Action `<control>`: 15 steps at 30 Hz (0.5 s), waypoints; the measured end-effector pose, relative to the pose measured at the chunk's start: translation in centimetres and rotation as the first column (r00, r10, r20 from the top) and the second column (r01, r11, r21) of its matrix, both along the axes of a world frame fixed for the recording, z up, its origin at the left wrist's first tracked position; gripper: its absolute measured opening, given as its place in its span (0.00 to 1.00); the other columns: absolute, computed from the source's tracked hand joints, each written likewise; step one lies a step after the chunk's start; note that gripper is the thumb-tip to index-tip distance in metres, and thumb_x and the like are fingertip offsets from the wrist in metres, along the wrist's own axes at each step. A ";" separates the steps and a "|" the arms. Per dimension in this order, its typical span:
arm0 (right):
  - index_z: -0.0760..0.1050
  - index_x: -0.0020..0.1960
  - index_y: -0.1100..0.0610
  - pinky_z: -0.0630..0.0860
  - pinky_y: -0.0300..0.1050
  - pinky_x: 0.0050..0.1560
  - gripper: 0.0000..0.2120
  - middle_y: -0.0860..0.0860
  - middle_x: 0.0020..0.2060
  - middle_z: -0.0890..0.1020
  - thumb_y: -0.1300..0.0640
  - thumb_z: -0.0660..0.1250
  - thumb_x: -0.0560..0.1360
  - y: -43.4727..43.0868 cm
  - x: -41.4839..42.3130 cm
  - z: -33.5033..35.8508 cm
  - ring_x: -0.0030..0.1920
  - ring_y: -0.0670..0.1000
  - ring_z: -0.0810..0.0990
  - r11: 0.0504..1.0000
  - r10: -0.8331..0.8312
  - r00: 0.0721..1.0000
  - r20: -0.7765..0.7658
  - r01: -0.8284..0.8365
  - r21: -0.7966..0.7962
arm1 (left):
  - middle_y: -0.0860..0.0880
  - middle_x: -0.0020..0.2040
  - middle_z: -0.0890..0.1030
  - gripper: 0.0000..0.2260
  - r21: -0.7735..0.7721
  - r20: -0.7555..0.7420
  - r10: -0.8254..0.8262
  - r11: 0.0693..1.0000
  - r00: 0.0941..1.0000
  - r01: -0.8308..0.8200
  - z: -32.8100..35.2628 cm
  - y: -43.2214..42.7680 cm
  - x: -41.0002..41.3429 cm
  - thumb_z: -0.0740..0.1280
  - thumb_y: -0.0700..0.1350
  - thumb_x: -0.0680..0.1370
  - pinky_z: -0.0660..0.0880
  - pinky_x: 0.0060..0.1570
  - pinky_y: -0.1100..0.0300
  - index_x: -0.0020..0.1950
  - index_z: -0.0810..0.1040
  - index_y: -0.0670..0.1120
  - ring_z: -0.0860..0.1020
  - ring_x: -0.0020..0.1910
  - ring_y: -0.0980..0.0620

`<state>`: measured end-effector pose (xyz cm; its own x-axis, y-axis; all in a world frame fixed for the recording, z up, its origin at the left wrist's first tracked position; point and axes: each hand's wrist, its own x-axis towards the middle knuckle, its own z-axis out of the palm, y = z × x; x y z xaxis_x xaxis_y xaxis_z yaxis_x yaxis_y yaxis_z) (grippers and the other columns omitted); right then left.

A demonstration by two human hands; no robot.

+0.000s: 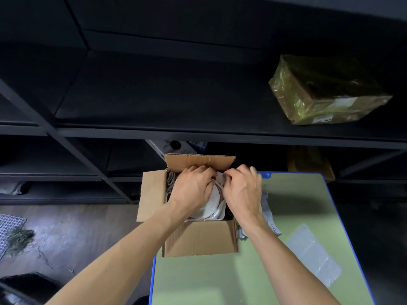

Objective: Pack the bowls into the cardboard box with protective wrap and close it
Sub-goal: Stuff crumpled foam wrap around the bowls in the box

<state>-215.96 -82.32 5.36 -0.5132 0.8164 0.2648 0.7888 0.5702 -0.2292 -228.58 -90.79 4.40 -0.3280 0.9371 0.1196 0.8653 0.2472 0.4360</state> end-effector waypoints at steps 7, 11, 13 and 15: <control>0.80 0.41 0.54 0.70 0.52 0.40 0.06 0.49 0.36 0.80 0.58 0.66 0.76 0.0 0.2 0.3 0.40 0.55 0.75 0.998 0.058 0.998 0.000 -0.058 0.018 | 0.49 0.55 0.82 0.11 -0.058 -0.031 -0.011 0.998 0.999 0.009 0.0 -0.1 0.3 0.62 0.50 0.78 0.75 0.53 0.49 0.56 0.81 0.49 0.78 0.52 0.44; 0.80 0.45 0.54 0.70 0.52 0.40 0.04 0.51 0.40 0.78 0.56 0.68 0.76 0.2 0.3 -0.5 0.42 0.56 0.73 0.994 0.103 0.995 0.014 -0.103 0.039 | 0.50 0.52 0.82 0.12 -0.064 -0.012 0.018 0.998 1.000 -0.018 0.2 -0.1 0.6 0.61 0.54 0.79 0.74 0.53 0.49 0.54 0.80 0.50 0.79 0.51 0.45; 0.78 0.48 0.54 0.69 0.51 0.40 0.03 0.52 0.41 0.76 0.56 0.69 0.75 0.1 0.6 -0.5 0.42 0.56 0.73 0.993 0.112 0.994 -0.002 -0.112 0.030 | 0.51 0.50 0.82 0.11 -0.052 -0.012 0.035 0.998 0.999 -0.036 0.3 -0.1 0.8 0.59 0.54 0.80 0.74 0.50 0.49 0.53 0.78 0.50 0.79 0.49 0.45; 0.76 0.50 0.54 0.69 0.51 0.41 0.05 0.52 0.42 0.75 0.56 0.69 0.75 0.0 0.8 -0.3 0.42 0.56 0.73 0.992 0.126 0.992 0.001 -0.126 0.020 | 0.52 0.47 0.82 0.11 -0.040 -0.027 0.028 0.999 0.999 -0.029 0.1 0.0 0.8 0.57 0.55 0.81 0.74 0.48 0.49 0.54 0.76 0.53 0.79 0.48 0.45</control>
<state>-215.13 -82.28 5.06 -0.6111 0.7401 0.2807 0.7106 0.6692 -0.2174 -227.73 -90.79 4.54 -0.3517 0.9317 0.0907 0.8687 0.2888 0.4024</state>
